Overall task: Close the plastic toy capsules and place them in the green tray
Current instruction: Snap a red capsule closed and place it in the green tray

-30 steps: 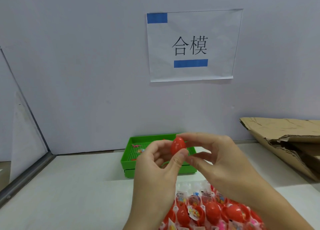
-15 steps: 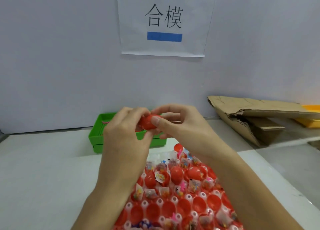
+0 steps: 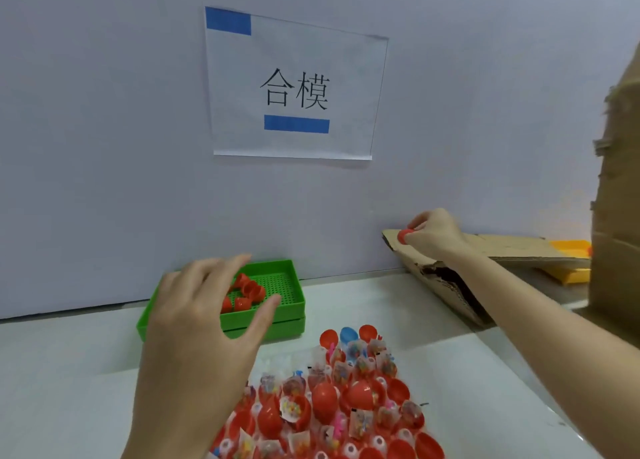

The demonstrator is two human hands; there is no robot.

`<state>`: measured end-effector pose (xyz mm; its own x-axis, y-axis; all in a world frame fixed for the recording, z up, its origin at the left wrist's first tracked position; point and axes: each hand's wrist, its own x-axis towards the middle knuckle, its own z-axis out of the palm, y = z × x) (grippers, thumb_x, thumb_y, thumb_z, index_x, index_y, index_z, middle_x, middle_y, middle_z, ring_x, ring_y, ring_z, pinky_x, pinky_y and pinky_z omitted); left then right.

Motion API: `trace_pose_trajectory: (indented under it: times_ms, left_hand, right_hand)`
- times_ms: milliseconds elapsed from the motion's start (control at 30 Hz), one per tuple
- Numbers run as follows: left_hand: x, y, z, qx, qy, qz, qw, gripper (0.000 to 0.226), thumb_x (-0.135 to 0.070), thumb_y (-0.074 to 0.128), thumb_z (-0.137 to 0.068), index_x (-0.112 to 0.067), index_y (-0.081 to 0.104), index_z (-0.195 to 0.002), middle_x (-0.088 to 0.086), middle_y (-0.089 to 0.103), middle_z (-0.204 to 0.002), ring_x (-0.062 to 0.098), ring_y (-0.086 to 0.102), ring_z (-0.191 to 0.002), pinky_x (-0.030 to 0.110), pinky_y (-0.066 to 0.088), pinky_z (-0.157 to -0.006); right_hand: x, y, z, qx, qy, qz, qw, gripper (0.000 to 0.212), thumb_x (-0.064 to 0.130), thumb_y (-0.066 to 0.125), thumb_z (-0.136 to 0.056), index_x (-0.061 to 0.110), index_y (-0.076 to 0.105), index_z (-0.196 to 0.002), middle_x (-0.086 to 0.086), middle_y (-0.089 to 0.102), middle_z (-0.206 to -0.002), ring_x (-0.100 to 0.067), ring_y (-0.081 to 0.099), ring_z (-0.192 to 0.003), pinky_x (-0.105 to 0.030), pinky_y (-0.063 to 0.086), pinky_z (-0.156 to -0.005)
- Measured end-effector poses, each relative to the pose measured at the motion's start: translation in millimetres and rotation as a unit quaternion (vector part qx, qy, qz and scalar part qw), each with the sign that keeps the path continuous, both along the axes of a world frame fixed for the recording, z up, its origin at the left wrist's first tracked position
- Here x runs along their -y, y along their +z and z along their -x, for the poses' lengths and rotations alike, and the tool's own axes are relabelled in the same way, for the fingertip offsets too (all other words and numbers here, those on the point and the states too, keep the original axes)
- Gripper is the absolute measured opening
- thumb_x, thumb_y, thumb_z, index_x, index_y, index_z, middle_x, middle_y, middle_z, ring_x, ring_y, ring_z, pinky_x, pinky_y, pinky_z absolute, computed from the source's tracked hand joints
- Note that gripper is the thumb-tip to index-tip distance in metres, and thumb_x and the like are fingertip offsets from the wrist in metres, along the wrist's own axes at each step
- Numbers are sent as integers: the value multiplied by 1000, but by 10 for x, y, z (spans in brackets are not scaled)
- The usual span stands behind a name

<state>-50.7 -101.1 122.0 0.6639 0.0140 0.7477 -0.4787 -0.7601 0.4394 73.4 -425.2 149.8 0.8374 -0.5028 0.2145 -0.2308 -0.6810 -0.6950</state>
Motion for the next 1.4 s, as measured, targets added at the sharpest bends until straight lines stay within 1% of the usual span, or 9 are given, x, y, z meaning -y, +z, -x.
trace_pose_trajectory:
  times_ms: [100, 167, 267, 467, 667, 800, 900, 1067, 1400]
  left_hand:
    - [6, -1, -10, 4, 7, 2, 1000, 49, -49, 62, -74, -21, 68, -114, -12, 55, -99, 7, 42, -98, 33, 39, -85]
    - [-5, -2, -12, -2, 10, 1, 1000, 46, -45, 67, -73, -22, 68, -113, -12, 55, -99, 9, 46, -96, 33, 41, -83]
    - [-27, 1, -16, -28, 5, 5, 1000, 43, -34, 80, -73, -23, 68, -112, -10, 61, -98, 20, 60, -89, 38, 50, -79]
    - [-49, -10, -6, -36, -20, 14, 999, 27, -24, 77, -80, -22, 71, -106, -13, 64, -92, 14, 62, -83, 32, 52, -75]
    - [-113, -23, -43, -90, -65, 21, 994, 9, -28, 65, -87, -33, 69, -93, -25, 63, -78, -5, 60, -82, 9, 42, -68]
    - [-272, -69, -114, -159, -77, -26, 984, 10, -26, 65, -91, -35, 69, -93, -23, 64, -80, -5, 60, -80, 14, 50, -70]
    - [-381, -94, -157, -199, -86, -60, 974, 9, -29, 62, -92, -32, 71, -94, -19, 66, -83, -1, 60, -80, 27, 54, -75]
    - [-397, -152, -198, -216, -106, -68, 968, 7, -34, 62, -92, -35, 69, -94, -18, 66, -83, 0, 60, -82, 32, 54, -77]
    - [-315, -226, -227, -222, -117, -92, 964, 5, -38, 63, -91, -41, 65, -95, -22, 63, -80, -6, 60, -81, 16, 52, -71]
  right_hand:
    - [255, -46, -104, -56, -29, 9, 998, 24, 19, 79, -83, 5, 70, -100, -15, 70, -103, -29, 65, -95, -31, 49, -68]
    - [351, -45, -132, -70, -34, 5, 997, 33, 14, 78, -82, 4, 67, -111, -16, 68, -111, -29, 64, -102, -34, 53, -76]
    - [392, -51, -107, -54, -46, 9, 997, 38, 5, 68, -87, 6, 62, -124, -16, 62, -126, -32, 57, -116, -38, 51, -94]
    - [171, -98, 155, 2, -6, 79, 997, 40, 1, 49, -89, 11, 64, -124, -11, 65, -124, -30, 60, -111, -38, 51, -94]
    - [-550, -79, 639, 67, 212, 74, 972, 26, 12, 55, -98, 27, 74, -108, 13, 74, -100, -5, 68, -93, -19, 48, -80]
    - [-1051, -232, 846, -1, 361, -1, 932, 21, 17, 58, -97, 32, 72, -102, 16, 76, -89, 3, 70, -86, -21, 55, -81]
    - [-1203, -409, 861, -63, 403, 28, 913, 18, 19, 61, -96, 29, 74, -103, 14, 76, -86, 1, 71, -81, -22, 57, -77]
    - [-1013, -577, 836, -64, 384, 42, 920, 19, 24, 61, -95, 35, 75, -89, 0, 69, -72, -9, 56, -58, -24, 46, -57]
    - [-761, -636, 683, -71, 317, 105, 940, 15, 25, 64, -94, 35, 72, -86, 19, 65, -61, 1, 56, -54, -12, 42, -50]
